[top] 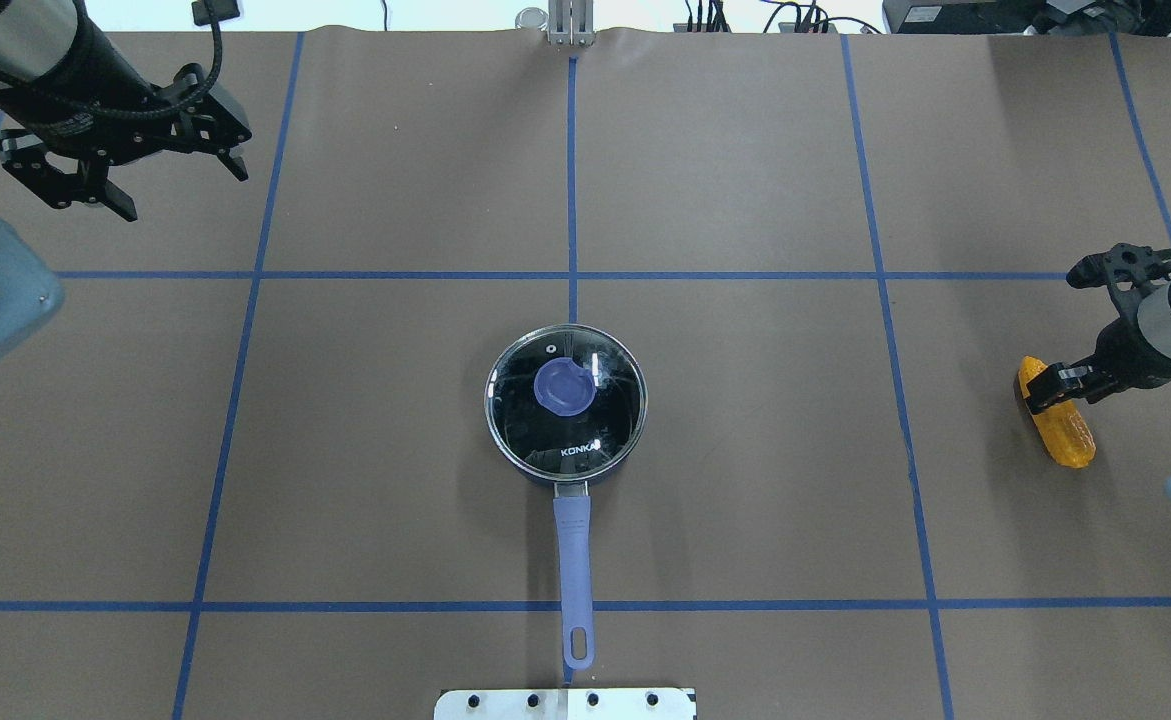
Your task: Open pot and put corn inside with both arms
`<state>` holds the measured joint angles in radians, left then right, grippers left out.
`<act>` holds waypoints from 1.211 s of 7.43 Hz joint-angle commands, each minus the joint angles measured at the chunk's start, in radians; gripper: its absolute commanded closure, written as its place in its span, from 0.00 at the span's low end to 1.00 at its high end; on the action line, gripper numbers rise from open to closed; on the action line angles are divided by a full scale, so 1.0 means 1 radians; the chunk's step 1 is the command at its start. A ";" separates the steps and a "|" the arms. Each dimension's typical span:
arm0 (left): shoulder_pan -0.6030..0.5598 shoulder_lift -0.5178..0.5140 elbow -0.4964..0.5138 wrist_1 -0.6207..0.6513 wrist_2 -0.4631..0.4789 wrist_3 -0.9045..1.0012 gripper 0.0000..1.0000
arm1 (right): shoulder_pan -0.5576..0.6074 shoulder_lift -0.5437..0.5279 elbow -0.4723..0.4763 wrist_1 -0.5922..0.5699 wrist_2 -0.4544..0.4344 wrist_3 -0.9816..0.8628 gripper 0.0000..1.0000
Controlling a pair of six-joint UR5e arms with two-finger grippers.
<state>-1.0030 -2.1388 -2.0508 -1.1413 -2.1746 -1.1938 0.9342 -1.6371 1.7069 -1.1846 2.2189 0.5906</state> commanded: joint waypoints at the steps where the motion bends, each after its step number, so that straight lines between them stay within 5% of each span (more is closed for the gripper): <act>1: 0.007 -0.010 0.017 -0.001 0.002 -0.007 0.02 | -0.002 0.000 -0.001 0.000 0.005 0.000 0.65; 2: 0.007 -0.012 0.020 -0.005 0.001 -0.007 0.02 | -0.003 0.000 -0.003 0.000 0.004 0.002 0.86; 3: 0.007 -0.032 0.040 -0.005 0.002 -0.010 0.02 | -0.003 0.000 -0.001 0.000 0.005 0.002 0.93; 7: 0.084 -0.088 0.075 -0.011 0.021 -0.061 0.02 | 0.070 0.037 0.016 -0.033 0.111 -0.001 0.93; 9: 0.162 -0.168 0.167 -0.081 0.077 -0.151 0.02 | 0.142 0.164 0.022 -0.201 0.154 -0.014 0.93</act>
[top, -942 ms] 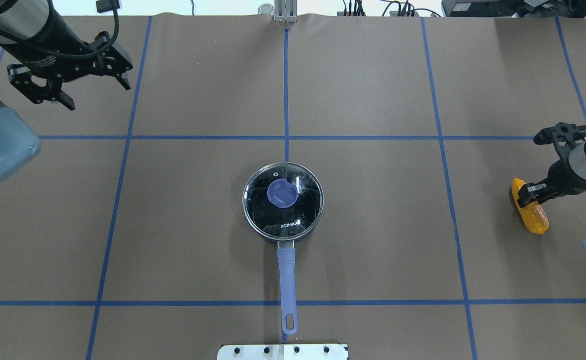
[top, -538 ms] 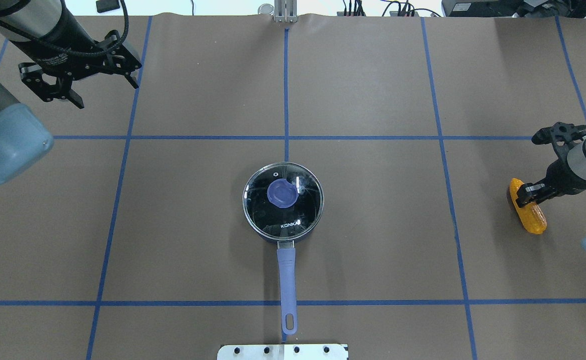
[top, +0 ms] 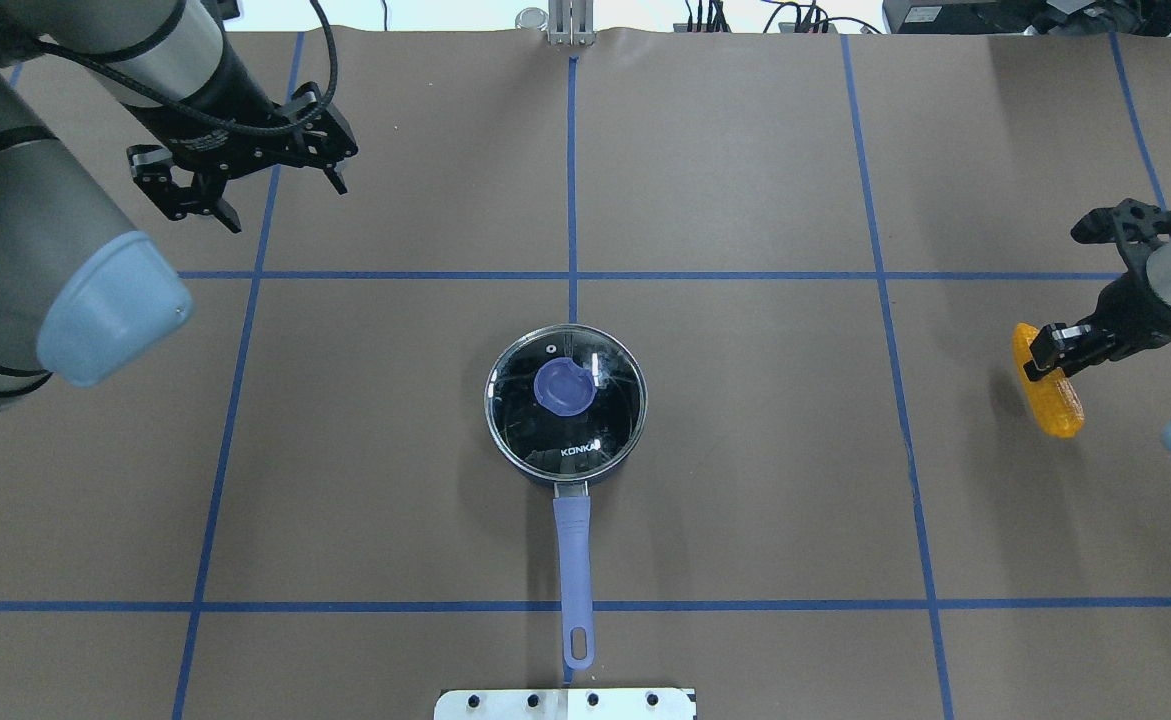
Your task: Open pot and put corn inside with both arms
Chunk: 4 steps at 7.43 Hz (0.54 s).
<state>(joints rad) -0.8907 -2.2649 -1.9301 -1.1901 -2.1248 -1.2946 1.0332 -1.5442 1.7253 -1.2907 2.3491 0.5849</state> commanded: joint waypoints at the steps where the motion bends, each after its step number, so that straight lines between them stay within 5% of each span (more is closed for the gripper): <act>1: 0.100 -0.062 0.049 -0.034 0.072 -0.077 0.02 | 0.050 0.104 0.005 -0.128 0.024 -0.008 0.93; 4: 0.172 -0.174 0.147 -0.031 0.088 -0.081 0.02 | 0.057 0.191 0.002 -0.191 0.024 -0.008 0.92</act>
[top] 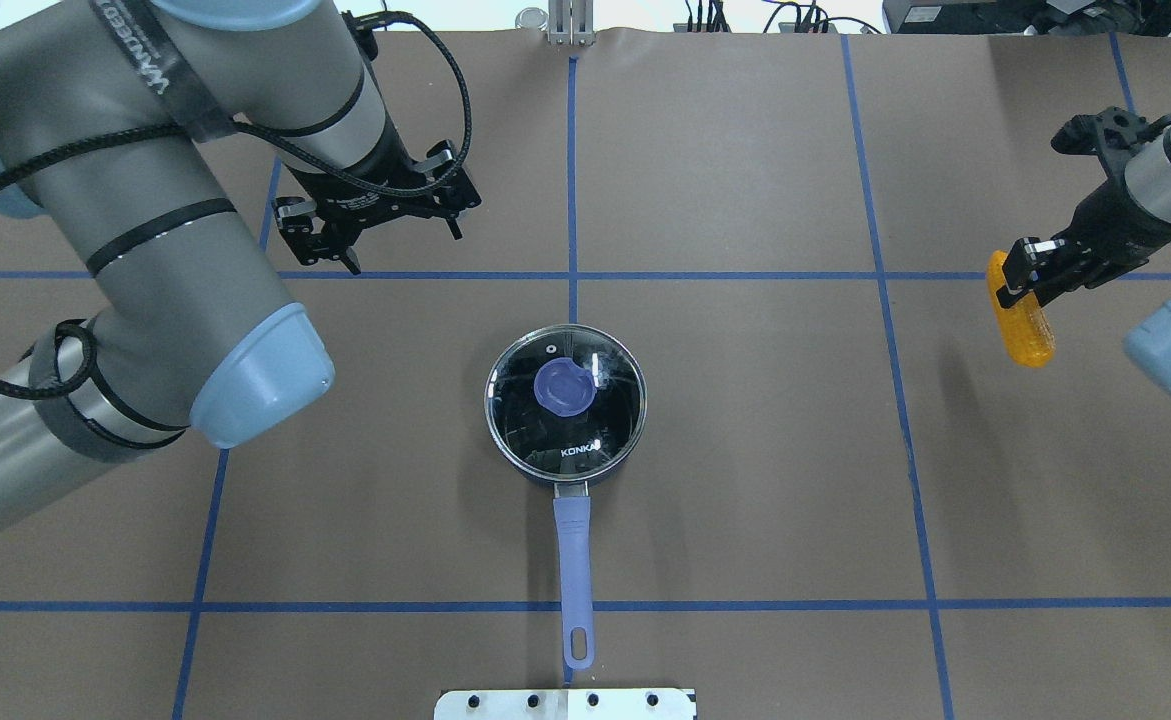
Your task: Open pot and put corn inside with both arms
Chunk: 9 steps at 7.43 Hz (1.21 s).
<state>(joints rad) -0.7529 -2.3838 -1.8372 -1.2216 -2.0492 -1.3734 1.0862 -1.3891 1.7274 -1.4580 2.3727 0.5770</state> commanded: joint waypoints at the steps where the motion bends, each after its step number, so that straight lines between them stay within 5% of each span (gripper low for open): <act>1: 0.067 -0.075 0.093 -0.001 0.026 0.008 0.02 | 0.005 0.042 -0.005 -0.024 -0.001 0.000 0.92; 6: 0.148 -0.170 0.347 -0.123 0.015 0.108 0.02 | 0.012 0.044 0.001 -0.024 -0.001 0.001 0.92; 9: 0.167 -0.170 0.389 -0.191 0.006 0.097 0.02 | 0.012 0.050 -0.005 -0.024 -0.009 0.001 0.92</act>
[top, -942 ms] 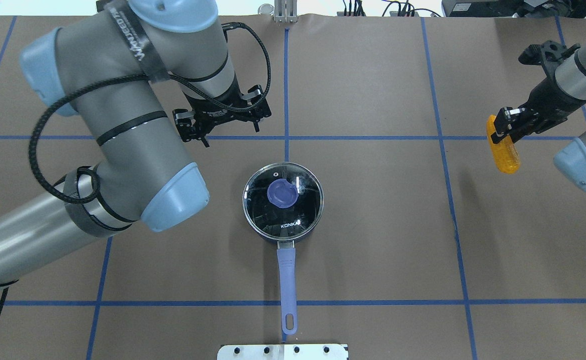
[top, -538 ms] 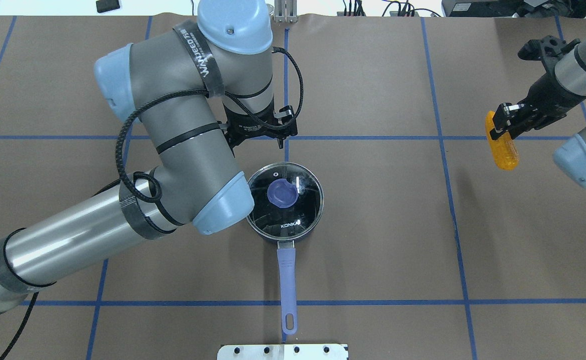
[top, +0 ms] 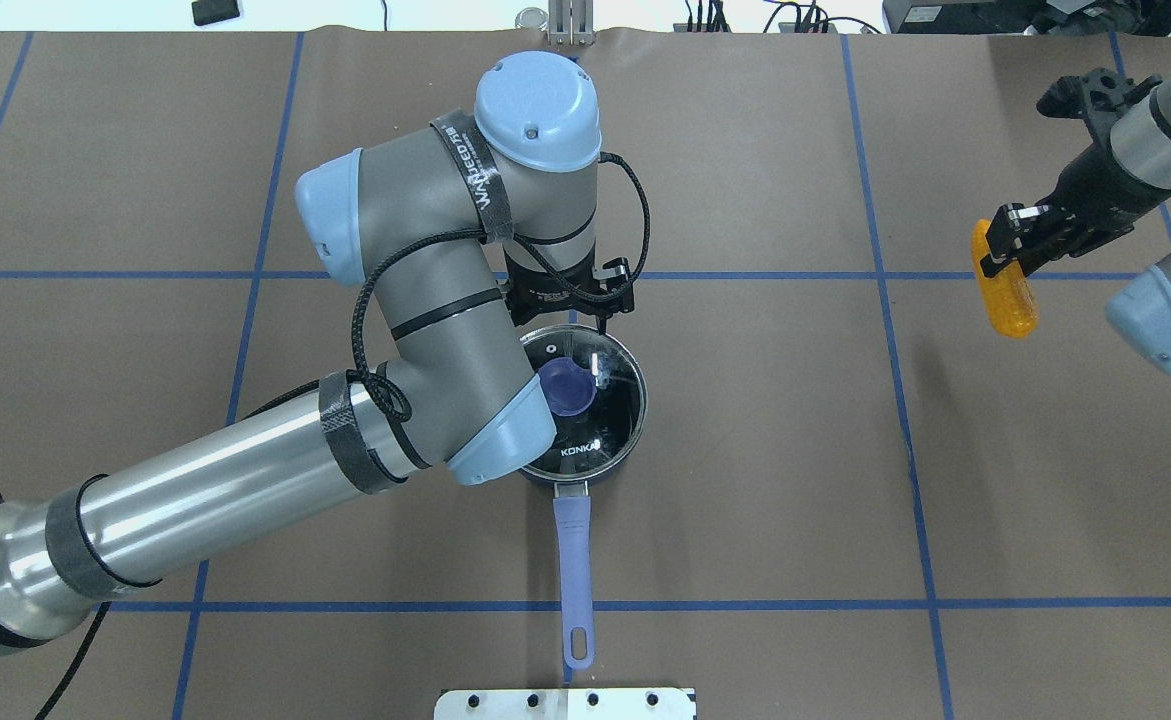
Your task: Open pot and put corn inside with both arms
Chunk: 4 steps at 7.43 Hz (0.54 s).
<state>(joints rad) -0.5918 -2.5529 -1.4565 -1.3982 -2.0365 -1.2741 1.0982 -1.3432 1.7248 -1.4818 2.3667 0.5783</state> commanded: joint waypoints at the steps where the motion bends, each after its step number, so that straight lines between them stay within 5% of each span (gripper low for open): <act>1: 0.006 0.000 0.005 -0.010 -0.042 -0.005 0.02 | -0.003 0.004 -0.002 0.000 -0.003 0.000 0.92; 4: 0.006 0.003 -0.005 -0.002 -0.067 -0.028 0.02 | -0.003 0.004 -0.005 0.000 -0.006 0.000 0.92</act>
<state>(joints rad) -0.5860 -2.5511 -1.4574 -1.4035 -2.0915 -1.2946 1.0955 -1.3393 1.7205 -1.4818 2.3620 0.5783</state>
